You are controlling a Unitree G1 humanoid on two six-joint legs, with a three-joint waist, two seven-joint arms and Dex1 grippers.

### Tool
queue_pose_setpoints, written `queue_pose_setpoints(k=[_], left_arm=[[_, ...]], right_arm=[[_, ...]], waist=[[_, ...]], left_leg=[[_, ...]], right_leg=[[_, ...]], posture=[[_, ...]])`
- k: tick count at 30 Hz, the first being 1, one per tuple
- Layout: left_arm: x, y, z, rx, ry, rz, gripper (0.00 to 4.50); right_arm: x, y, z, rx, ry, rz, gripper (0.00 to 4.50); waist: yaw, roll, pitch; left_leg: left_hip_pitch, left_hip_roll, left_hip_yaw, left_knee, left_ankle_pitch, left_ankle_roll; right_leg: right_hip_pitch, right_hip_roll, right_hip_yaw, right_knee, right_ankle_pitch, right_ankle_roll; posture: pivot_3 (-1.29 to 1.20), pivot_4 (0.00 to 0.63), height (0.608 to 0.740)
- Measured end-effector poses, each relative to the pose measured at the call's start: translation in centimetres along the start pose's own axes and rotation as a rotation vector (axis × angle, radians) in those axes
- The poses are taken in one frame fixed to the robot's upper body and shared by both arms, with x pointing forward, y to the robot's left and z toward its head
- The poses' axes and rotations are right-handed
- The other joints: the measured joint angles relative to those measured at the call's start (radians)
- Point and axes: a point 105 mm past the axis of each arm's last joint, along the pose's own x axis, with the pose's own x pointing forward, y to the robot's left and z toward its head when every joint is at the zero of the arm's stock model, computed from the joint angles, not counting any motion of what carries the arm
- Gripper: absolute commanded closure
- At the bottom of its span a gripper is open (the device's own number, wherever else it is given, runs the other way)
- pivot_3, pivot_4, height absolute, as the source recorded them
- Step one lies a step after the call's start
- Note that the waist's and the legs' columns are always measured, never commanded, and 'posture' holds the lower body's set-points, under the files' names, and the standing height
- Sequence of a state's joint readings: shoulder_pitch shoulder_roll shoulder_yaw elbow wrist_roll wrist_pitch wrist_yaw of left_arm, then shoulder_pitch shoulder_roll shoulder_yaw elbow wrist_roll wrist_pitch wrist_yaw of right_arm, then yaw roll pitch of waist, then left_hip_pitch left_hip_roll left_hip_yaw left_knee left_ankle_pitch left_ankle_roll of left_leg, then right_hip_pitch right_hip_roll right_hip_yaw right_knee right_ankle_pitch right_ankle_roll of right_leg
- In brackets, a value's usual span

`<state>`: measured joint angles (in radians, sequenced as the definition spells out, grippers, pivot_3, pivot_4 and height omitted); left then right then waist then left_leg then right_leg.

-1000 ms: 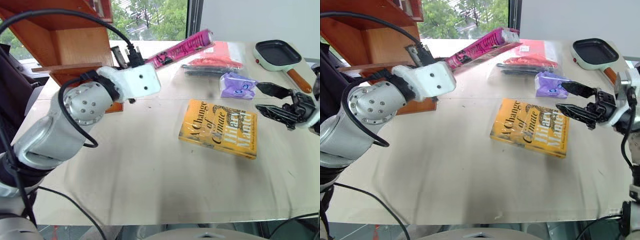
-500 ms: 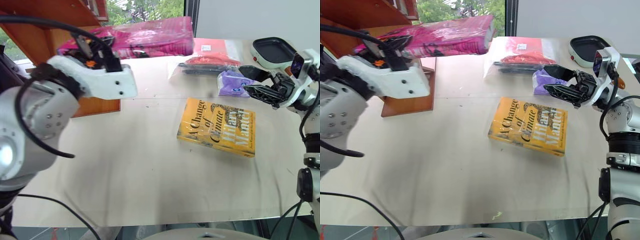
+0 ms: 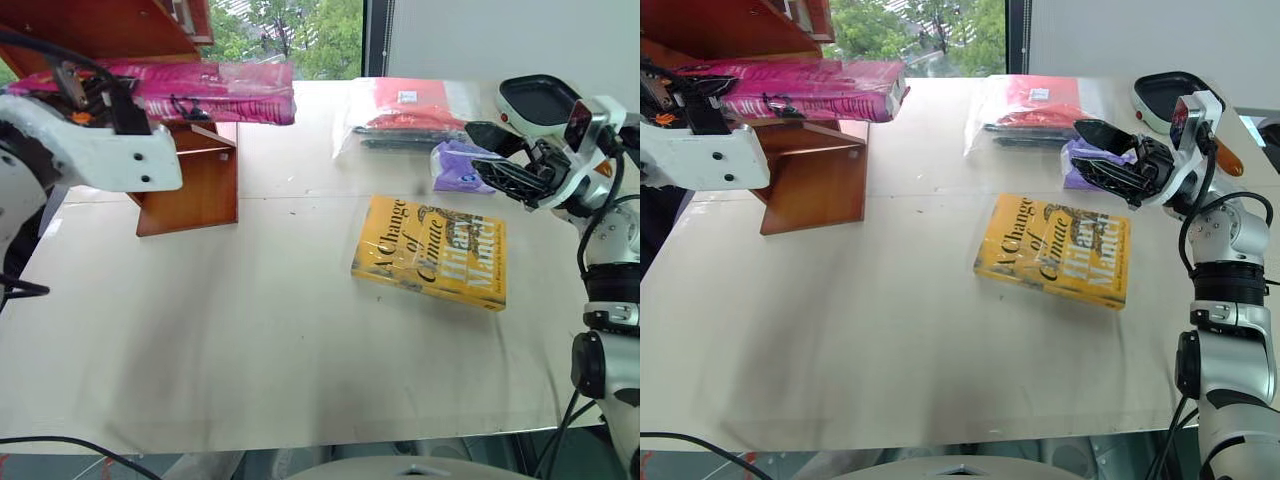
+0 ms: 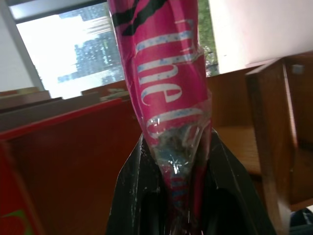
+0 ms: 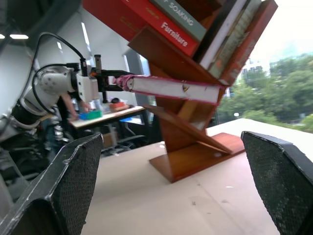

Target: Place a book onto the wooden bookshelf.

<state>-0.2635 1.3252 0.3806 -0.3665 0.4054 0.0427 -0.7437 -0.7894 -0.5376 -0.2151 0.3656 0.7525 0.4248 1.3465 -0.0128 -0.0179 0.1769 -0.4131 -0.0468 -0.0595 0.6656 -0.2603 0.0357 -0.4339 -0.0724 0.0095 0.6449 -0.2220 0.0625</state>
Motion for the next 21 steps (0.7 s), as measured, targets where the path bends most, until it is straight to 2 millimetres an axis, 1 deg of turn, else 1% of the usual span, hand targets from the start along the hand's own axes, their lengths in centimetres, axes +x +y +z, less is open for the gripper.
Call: queue_pose_setpoints(k=[1,3,5,6,7,10,15,18,21], left_arm=[[0.1,-0.1,-0.3,-0.006,0.007,-0.007,4.26],[0.3,-0.7,-1.7,-0.058,0.041,-0.045,4.26],[0.4,-1.2,-2.3,-0.087,0.055,-0.068,4.26],[0.7,-1.7,-2.6,-0.166,0.051,-0.074,4.26],[0.9,-2.1,-2.9,-0.199,0.052,-0.082,4.26],[1.0,-3.1,-4.5,-0.229,0.094,-0.136,4.26],[1.6,-3.9,-5.1,-0.220,0.092,-0.192,4.26],[2.0,-4.0,-5.5,-0.229,0.097,-0.203,4.26],[2.5,-4.3,-6.4,-0.247,0.111,-0.220,4.26]], right_arm=[[0.1,-0.1,0.0,-0.006,0.002,-0.008,0.00],[0.1,-0.3,0.0,-0.029,0.016,-0.055,0.00],[0.0,-0.4,-0.1,-0.030,0.018,-0.072,0.00],[-0.2,-0.5,-0.1,-0.035,0.014,-0.096,0.00],[-0.2,-0.5,-0.2,-0.036,0.014,-0.103,0.00],[-0.3,-0.2,-0.6,-0.047,0.014,-0.117,0.00],[-1.0,0.0,-0.9,-0.056,0.003,-0.155,0.00],[-1.2,0.3,-1.0,-0.066,0.005,-0.160,0.00],[-1.3,0.3,-1.1,-0.069,0.002,-0.174,0.00]], waist=[[0.000,0.000,0.000],[-0.001,0.000,0.000],[-0.001,0.000,0.000],[-0.001,0.000,0.000],[0.000,0.000,0.000],[-0.002,0.000,0.000],[-0.008,0.001,-0.001],[-0.011,0.001,-0.001],[-0.020,0.001,-0.001]], left_leg=[[0.000,0.000,0.000,0.000,0.000,0.000],[0.000,0.000,0.001,0.000,0.000,0.000],[0.000,0.000,0.001,0.000,0.000,0.000],[0.000,0.000,0.001,0.000,0.000,0.000],[0.000,0.000,0.000,0.001,0.000,0.000],[0.000,0.000,0.001,0.002,0.000,0.000],[0.003,0.000,0.005,0.002,0.000,0.000],[0.006,0.000,0.007,0.002,-0.003,0.005],[0.011,0.000,0.010,0.002,-0.003,0.005]], right_leg=[[0.000,0.000,0.000,0.000,0.000,0.000],[0.000,0.000,0.000,0.000,0.000,0.000],[0.000,0.001,0.000,0.000,0.000,0.000],[0.000,0.001,0.000,0.000,0.000,0.000],[0.000,0.001,-0.001,0.001,0.000,0.000],[0.000,0.001,0.000,0.002,0.000,0.000],[0.000,0.002,0.004,0.006,0.000,0.000],[0.000,0.002,0.005,0.009,0.000,0.000],[0.002,0.002,0.008,0.013,0.000,0.000]], posture=[[0.00,0.150,0.740],[0.00,0.150,0.740],[0.00,0.150,0.740],[0.00,0.150,0.740],[0.00,0.150,0.740],[0.00,0.150,0.740],[0.00,0.150,0.740],[0.00,0.150,0.740],[0.00,0.150,0.740]])
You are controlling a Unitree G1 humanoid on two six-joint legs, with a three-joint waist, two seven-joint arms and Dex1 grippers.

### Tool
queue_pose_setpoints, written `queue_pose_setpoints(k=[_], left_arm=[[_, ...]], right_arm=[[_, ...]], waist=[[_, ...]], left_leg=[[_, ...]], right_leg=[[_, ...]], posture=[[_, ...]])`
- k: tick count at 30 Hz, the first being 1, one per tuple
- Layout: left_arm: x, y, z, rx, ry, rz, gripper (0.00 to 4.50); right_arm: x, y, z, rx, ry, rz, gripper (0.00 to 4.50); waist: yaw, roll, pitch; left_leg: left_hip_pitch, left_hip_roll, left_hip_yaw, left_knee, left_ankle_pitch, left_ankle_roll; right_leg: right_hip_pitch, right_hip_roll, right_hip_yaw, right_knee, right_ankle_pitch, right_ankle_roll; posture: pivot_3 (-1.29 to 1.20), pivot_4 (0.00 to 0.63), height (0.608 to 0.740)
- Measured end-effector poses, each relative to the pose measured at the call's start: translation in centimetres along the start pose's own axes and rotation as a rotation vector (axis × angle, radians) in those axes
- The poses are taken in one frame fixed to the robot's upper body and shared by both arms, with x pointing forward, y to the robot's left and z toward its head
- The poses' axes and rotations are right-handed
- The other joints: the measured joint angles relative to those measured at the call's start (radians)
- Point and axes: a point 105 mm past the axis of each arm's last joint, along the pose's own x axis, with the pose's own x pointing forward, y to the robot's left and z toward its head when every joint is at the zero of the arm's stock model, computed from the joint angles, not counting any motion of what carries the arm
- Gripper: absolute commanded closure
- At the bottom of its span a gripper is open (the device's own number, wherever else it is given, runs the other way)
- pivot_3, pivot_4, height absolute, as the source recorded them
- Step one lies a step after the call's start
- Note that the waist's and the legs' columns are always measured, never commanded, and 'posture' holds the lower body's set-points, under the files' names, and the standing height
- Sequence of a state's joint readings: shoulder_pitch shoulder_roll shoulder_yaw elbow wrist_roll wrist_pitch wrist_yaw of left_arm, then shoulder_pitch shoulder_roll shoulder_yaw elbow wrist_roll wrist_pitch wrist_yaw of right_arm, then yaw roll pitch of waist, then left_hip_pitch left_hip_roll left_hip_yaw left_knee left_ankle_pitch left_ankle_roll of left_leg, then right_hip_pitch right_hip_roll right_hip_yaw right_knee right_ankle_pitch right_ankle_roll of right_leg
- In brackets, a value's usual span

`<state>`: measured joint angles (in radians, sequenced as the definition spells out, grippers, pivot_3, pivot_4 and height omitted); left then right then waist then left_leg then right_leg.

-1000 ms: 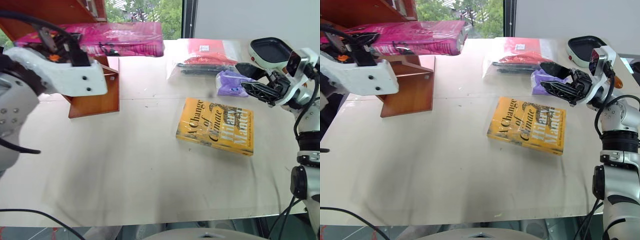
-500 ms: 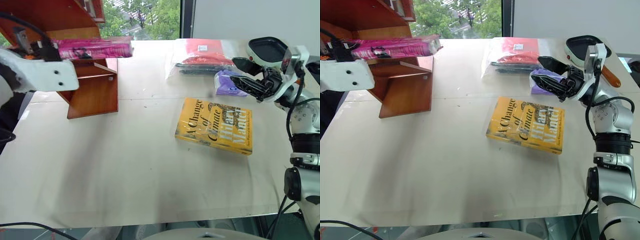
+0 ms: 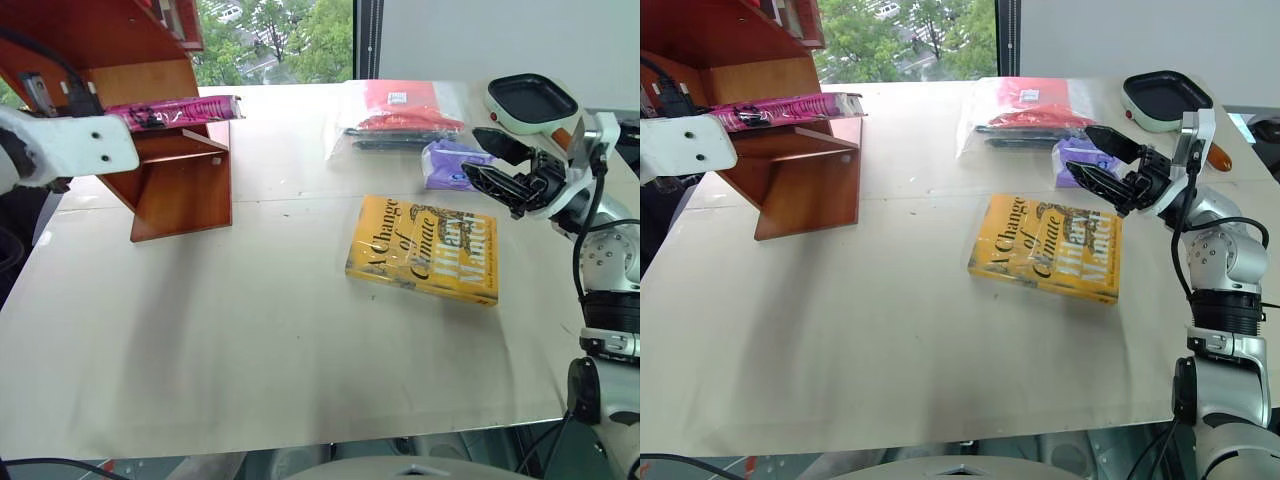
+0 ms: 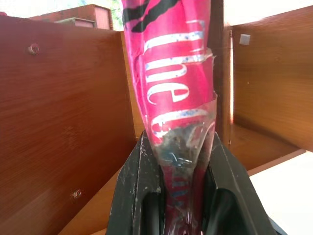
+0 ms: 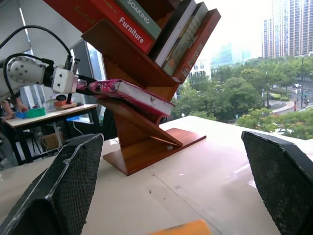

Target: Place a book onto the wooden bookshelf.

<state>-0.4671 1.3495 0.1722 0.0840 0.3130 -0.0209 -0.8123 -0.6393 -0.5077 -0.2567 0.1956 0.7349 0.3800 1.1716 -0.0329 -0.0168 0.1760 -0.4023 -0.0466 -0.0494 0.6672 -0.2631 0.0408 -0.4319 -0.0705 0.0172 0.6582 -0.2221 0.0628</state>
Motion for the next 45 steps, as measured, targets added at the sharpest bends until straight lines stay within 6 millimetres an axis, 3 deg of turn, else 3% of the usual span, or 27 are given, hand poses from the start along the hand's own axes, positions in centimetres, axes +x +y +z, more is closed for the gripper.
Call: queue_pose_setpoints(k=[3,5,7,10,13,14,21,26,33,39,42,45], left_arm=[[0.7,-0.3,-0.8,-0.020,0.018,-0.037,4.26],[1.1,-0.1,-1.2,-0.041,0.034,-0.055,3.18],[1.3,-0.3,-1.7,-0.059,0.058,-0.069,2.57],[1.1,0.4,-2.4,-0.093,0.088,-0.045,1.23],[0.9,1.0,-2.6,-0.100,0.094,-0.024,0.22],[0.8,1.1,-2.7,-0.101,0.097,-0.016,0.08],[-0.4,0.7,-3.2,-0.111,0.128,-0.020,0.08],[-1.2,-2.1,-3.0,-0.171,0.169,-0.141,0.08],[-5.8,1.3,-0.6,-0.252,0.146,-0.026,0.08],[-6.6,4.0,0.2,-0.255,0.105,0.135,0.08],[-6.9,6.1,3.1,-0.466,-0.126,0.231,0.08],[-6.2,4.5,8.2,-0.695,-0.436,0.077,0.08]], right_arm=[[-0.1,0.0,0.2,-0.017,-0.007,-0.006,0.00],[-0.1,-0.1,0.3,-0.028,-0.012,-0.007,0.00],[-0.1,-0.1,0.4,-0.036,-0.017,-0.008,0.00],[-0.1,0.0,0.5,-0.040,-0.024,-0.006,0.00],[-0.1,0.0,0.5,-0.039,-0.029,-0.004,0.00],[-0.1,0.0,0.6,-0.038,-0.032,-0.002,0.00],[-0.2,0.0,0.8,-0.039,-0.044,-0.002,0.00],[-0.3,-0.2,0.9,-0.038,-0.041,-0.002,0.00],[-0.3,-0.8,1.1,-0.028,-0.033,-0.001,0.00],[-0.4,-1.0,0.8,-0.020,-0.020,0.000,0.00],[-0.3,-1.0,0.9,-0.026,-0.019,0.001,0.00],[-0.4,-1.0,0.8,-0.034,-0.013,-0.002,0.00]], waist=[[-0.012,0.000,0.000],[-0.016,0.000,0.000],[-0.017,0.000,0.000],[-0.012,-0.001,0.000],[-0.010,0.000,0.000],[-0.011,0.000,0.000],[-0.013,0.000,0.000],[-0.008,-0.002,0.000],[-0.004,-0.002,0.000],[-0.005,-0.002,0.000],[0.001,-0.003,0.000],[0.005,-0.002,0.000]], left_leg=[[0.004,0.000,0.002,0.000,0.000,0.000],[0.005,0.001,0.003,0.000,0.000,0.000],[0.005,0.001,0.002,0.000,0.000,0.000],[0.005,0.002,0.003,0.001,0.000,0.000],[0.005,0.001,0.003,0.001,0.000,0.000],[0.005,0.001,0.004,0.001,0.000,0.000],[0.006,0.002,0.004,0.001,0.000,0.000],[0.004,0.003,0.003,0.001,0.000,0.000],[0.002,0.002,0.002,0.001,0.000,0.000],[0.004,0.002,0.002,0.001,0.000,0.000],[0.003,0.002,0.001,0.002,0.000,0.000],[0.004,0.001,0.001,0.003,0.000,0.000]], right_leg=[[0.002,0.001,0.002,0.003,0.000,0.000],[0.002,0.002,0.003,0.004,0.000,0.000],[0.001,0.003,0.003,0.004,0.000,0.000],[0.001,0.003,0.002,0.004,0.000,0.000],[0.002,0.002,0.003,0.003,0.000,0.000],[0.002,0.001,0.003,0.004,0.000,0.000],[0.001,0.002,0.004,0.004,0.000,0.000],[0.001,0.002,0.003,0.003,0.000,0.000],[0.001,0.001,0.001,0.000,0.000,0.000],[0.002,0.000,0.000,0.002,0.000,0.000],[0.003,0.000,-0.001,0.002,0.000,0.000],[0.004,0.000,-0.001,0.002,0.000,0.000]], posture=[[0.00,0.150,0.740],[0.00,0.150,0.740],[0.00,0.150,0.740],[0.00,0.150,0.740],[0.00,0.150,0.740],[0.00,0.150,0.740],[0.00,0.150,0.740],[0.00,0.150,0.740],[0.00,0.150,0.740],[0.00,0.150,0.740],[0.00,0.150,0.740],[0.00,0.150,0.740]])
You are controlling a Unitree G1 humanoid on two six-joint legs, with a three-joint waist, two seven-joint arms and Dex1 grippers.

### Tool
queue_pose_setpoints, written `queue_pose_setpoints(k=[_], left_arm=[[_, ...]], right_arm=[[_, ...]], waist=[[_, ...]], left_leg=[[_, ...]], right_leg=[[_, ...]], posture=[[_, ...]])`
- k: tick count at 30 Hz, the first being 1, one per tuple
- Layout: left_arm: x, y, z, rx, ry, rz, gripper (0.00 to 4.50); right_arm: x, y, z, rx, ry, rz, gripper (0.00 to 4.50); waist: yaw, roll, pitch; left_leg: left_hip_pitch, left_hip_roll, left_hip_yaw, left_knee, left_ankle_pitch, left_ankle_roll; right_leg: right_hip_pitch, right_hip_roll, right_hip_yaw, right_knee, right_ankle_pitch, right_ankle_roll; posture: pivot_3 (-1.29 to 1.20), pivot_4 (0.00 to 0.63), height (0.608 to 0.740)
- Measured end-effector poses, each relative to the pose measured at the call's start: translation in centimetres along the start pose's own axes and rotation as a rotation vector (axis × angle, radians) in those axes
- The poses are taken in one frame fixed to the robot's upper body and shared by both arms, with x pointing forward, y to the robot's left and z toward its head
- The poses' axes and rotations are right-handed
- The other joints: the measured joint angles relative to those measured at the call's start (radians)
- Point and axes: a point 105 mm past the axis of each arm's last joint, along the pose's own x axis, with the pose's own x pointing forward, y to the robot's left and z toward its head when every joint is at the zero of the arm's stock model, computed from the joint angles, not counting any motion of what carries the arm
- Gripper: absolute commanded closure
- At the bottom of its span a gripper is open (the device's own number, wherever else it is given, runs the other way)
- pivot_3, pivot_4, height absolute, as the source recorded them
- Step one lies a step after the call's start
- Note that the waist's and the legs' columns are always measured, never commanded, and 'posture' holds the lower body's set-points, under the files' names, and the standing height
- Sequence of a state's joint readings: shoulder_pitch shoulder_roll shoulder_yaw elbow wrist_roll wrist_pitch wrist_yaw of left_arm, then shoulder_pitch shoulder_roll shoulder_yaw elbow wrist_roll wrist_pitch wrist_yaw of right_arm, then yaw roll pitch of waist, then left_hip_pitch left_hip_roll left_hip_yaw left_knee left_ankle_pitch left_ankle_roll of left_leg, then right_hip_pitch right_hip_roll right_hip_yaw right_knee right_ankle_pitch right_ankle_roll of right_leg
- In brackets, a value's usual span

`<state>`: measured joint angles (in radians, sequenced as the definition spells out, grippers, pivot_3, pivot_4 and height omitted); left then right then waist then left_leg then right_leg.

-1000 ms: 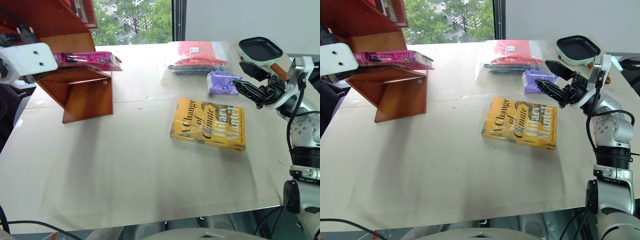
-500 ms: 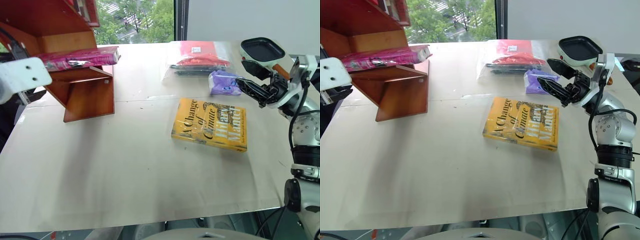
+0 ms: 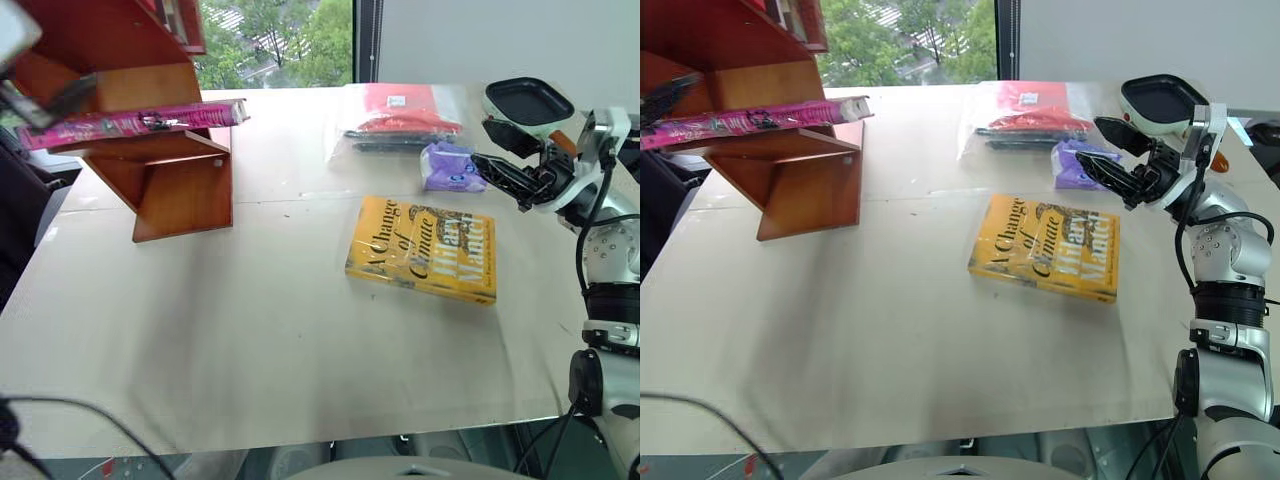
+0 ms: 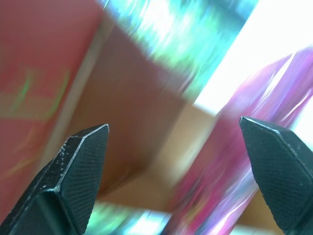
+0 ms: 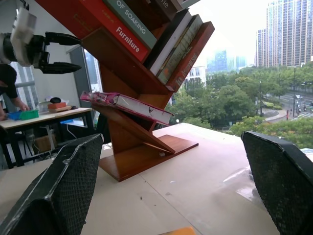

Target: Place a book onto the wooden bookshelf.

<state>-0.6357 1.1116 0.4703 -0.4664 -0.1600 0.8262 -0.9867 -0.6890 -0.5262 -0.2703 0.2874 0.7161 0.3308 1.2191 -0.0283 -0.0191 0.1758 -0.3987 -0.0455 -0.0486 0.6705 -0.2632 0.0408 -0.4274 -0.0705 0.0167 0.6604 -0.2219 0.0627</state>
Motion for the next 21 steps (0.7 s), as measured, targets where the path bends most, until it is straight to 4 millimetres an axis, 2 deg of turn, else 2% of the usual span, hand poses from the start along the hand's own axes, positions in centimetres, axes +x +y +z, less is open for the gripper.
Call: queue_pose_setpoints(k=[1,3,5,8,9,10,12,16,18,21], left_arm=[[0.6,-2.0,0.0,-0.079,-0.037,-0.100,0.08],[1.0,-7.4,-0.8,-0.233,-0.062,-0.345,0.08],[1.0,-11.3,-2.0,-0.370,-0.061,-0.475,0.08],[1.1,-14.8,-4.6,-0.552,-0.043,-0.476,0.08],[1.0,-17.1,-6.3,-0.656,-0.016,-0.452,0.08],[0.8,-18.1,-6.9,-0.698,0.001,-0.458,0.08],[0.1,-21.3,-8.1,-0.771,0.029,-0.457,0.08],[-0.4,-24.4,-9.5,-0.820,0.066,-0.426,0.08],[-0.6,-25.6,-11.1,-0.838,0.104,-0.369,0.08],[-0.9,-26.9,-13.7,-0.796,0.183,-0.323,0.08]], right_arm=[[-0.2,0.0,-0.1,-0.007,0.004,-0.003,0.00],[-1.2,0.4,-0.8,-0.023,0.039,-0.019,0.00],[-2.8,0.6,-2.1,-0.017,0.095,-0.057,0.00],[-5.2,1.3,-4.1,0.009,0.157,-0.116,0.00],[-6.9,1.8,-5.0,0.009,0.196,-0.164,0.00],[-7.7,1.9,-5.4,0.015,0.211,-0.186,0.00],[-10.6,2.6,-6.7,-0.021,0.315,-0.270,0.00],[-15.0,4.3,-9.0,-0.015,0.459,-0.371,0.00],[-17.7,5.7,-10.2,0.008,0.529,-0.431,0.00],[-19.7,6.8,-10.9,0.000,0.591,-0.477,0.00]], waist=[[0.000,0.000,0.000],[-0.004,0.000,0.000],[-0.007,0.000,0.000],[-0.007,0.000,0.000],[-0.004,0.001,-0.001],[-0.003,0.001,-0.001],[0.008,0.001,-0.002],[0.029,0.002,-0.002],[0.039,0.006,-0.005],[0.037,0.008,-0.007]], left_leg=[[0.000,0.000,0.000,0.000,0.000,0.000],[0.000,0.001,0.000,0.000,0.001,-0.002],[-0.001,0.002,0.000,-0.001,0.002,-0.004],[0.000,0.003,0.001,-0.002,0.003,-0.005],[0.001,0.003,0.002,-0.002,0.002,-0.005],[0.001,0.003,0.002,-0.001,0.001,-0.002],[0.004,0.004,0.001,-0.002,0.000,-0.001],[0.012,0.005,-0.001,-0.002,0.000,0.000],[0.018,0.007,0.000,-0.002,-0.001,0.000],[0.019,0.009,0.003,-0.002,-0.001,0.000]], right_leg=[[0.000,0.000,0.000,0.000,0.000,0.000],[0.000,0.000,0.001,0.000,0.000,0.000],[-0.001,0.000,0.001,-0.002,0.000,0.000],[-0.001,-0.001,0.003,-0.003,0.000,0.000],[0.000,-0.002,0.005,-0.003,0.000,-0.001],[0.000,-0.002,0.006,-0.003,0.000,-0.001],[0.004,-0.002,0.006,-0.006,0.001,-0.003],[0.014,-0.002,0.003,-0.010,0.001,-0.004],[0.021,-0.001,0.003,-0.013,0.000,-0.009],[0.022,0.001,0.004,-0.014,0.000,-0.009]], posture=[[0.00,0.150,0.740],[0.00,0.150,0.740],[0.00,0.150,0.740],[0.00,0.150,0.740],[0.00,0.150,0.740],[0.00,0.150,0.740],[0.00,0.150,0.740],[0.00,0.150,0.740],[0.00,0.150,0.740],[0.00,0.150,0.740]])
